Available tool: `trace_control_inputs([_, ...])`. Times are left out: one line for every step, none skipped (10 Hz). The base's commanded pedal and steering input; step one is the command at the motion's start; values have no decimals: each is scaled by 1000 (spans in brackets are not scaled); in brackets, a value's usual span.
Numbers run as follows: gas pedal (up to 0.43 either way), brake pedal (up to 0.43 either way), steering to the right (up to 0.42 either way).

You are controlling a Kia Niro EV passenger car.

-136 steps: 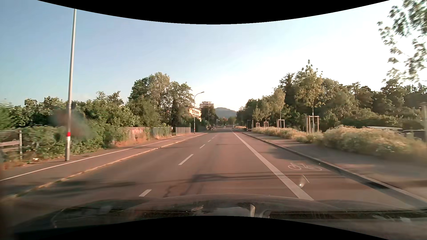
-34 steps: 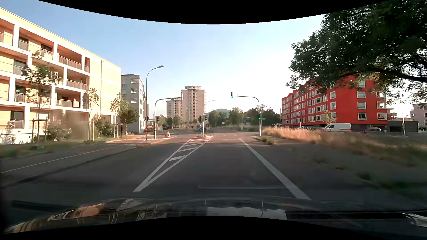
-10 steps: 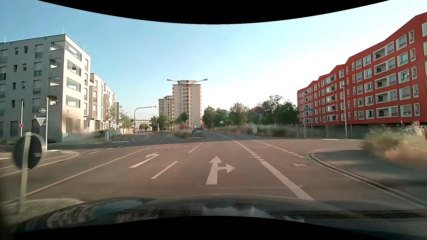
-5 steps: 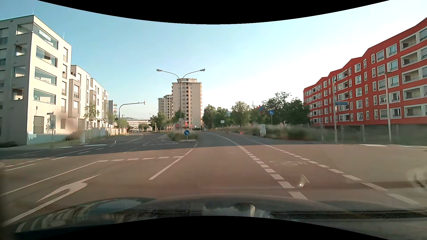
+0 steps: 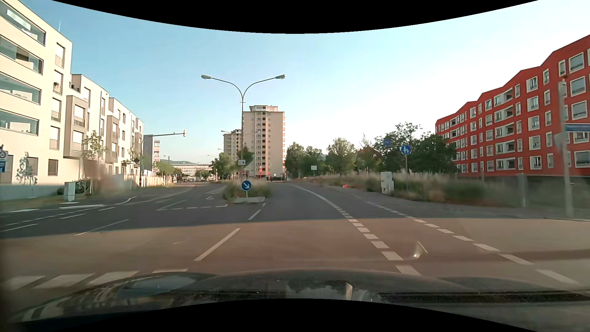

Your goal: Follow the waypoints while adhering to traffic rules and regulations

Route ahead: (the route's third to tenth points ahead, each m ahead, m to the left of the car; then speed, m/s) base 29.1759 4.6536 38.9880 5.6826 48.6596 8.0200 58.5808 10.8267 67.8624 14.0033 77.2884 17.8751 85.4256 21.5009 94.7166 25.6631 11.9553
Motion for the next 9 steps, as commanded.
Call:
trace_control_inputs([79, 0, -17])
trace_control_inputs([79, 0, -17])
trace_control_inputs([79, 0, -18])
trace_control_inputs([67, 0, -19])
trace_control_inputs([67, 0, -19])
trace_control_inputs([67, 0, -20])
trace_control_inputs([47, 0, -20])
trace_control_inputs([47, 0, -19])
trace_control_inputs([39, 0, -20])
